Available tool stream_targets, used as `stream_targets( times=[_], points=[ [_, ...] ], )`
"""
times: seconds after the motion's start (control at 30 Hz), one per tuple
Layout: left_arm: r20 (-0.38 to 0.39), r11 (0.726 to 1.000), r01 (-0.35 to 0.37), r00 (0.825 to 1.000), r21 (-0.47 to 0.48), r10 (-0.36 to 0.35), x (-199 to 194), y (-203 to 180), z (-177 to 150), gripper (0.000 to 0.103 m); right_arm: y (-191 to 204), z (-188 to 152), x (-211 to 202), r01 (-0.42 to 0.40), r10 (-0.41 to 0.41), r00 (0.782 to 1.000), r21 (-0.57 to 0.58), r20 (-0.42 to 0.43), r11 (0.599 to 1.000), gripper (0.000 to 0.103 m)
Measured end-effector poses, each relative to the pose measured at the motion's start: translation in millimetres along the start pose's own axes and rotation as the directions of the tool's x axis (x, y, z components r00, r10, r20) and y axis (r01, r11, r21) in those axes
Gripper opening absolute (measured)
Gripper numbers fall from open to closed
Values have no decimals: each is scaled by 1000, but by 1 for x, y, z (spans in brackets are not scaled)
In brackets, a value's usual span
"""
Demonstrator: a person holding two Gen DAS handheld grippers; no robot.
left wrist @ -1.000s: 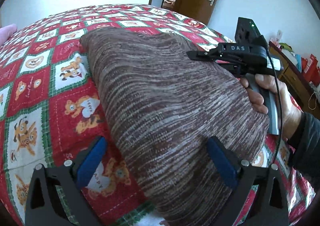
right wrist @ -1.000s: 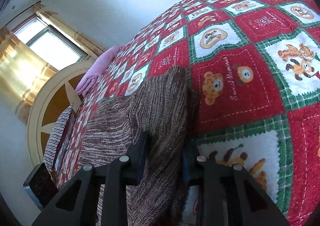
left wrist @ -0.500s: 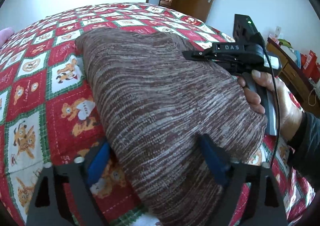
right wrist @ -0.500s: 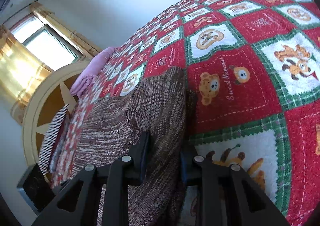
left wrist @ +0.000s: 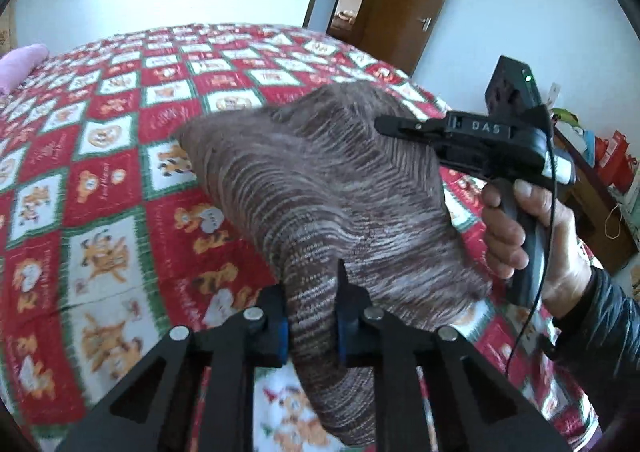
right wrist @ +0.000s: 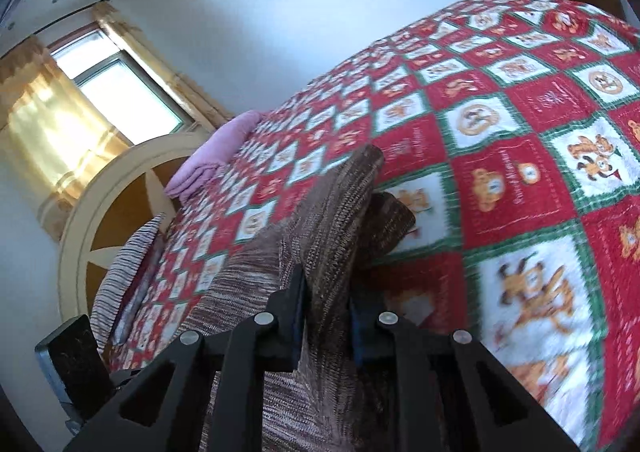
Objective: Fold small clothes
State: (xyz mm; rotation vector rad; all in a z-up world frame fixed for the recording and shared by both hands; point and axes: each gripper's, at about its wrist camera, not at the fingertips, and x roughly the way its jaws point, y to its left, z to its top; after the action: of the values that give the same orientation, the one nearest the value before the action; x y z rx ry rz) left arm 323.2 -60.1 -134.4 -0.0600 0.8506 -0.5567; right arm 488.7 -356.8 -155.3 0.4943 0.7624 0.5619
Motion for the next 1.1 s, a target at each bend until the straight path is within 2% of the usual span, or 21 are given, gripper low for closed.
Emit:
stream_targets(
  times=[0.27,0.47,0.8,1.1],
  points=[
    [18,999,-36,999,-21,37,-51,16,-34,17,55,-34,9,-81,79,996,-41,-44,996,18],
    [46,994,-70,996,-78,74,-90,37,-61,17,102,-57,26,-147,139,986,-87,-95,985,18],
    [85,976,-163,980,-146,177,-132,61,-92,16,170,-86,64,-227,200,964,-151,-174,962,18],
    [121,964,-219,964,-149,238,-167,69,-114,16,216,-105,92,-283,238,942,-176,-238,943,18]
  ],
)
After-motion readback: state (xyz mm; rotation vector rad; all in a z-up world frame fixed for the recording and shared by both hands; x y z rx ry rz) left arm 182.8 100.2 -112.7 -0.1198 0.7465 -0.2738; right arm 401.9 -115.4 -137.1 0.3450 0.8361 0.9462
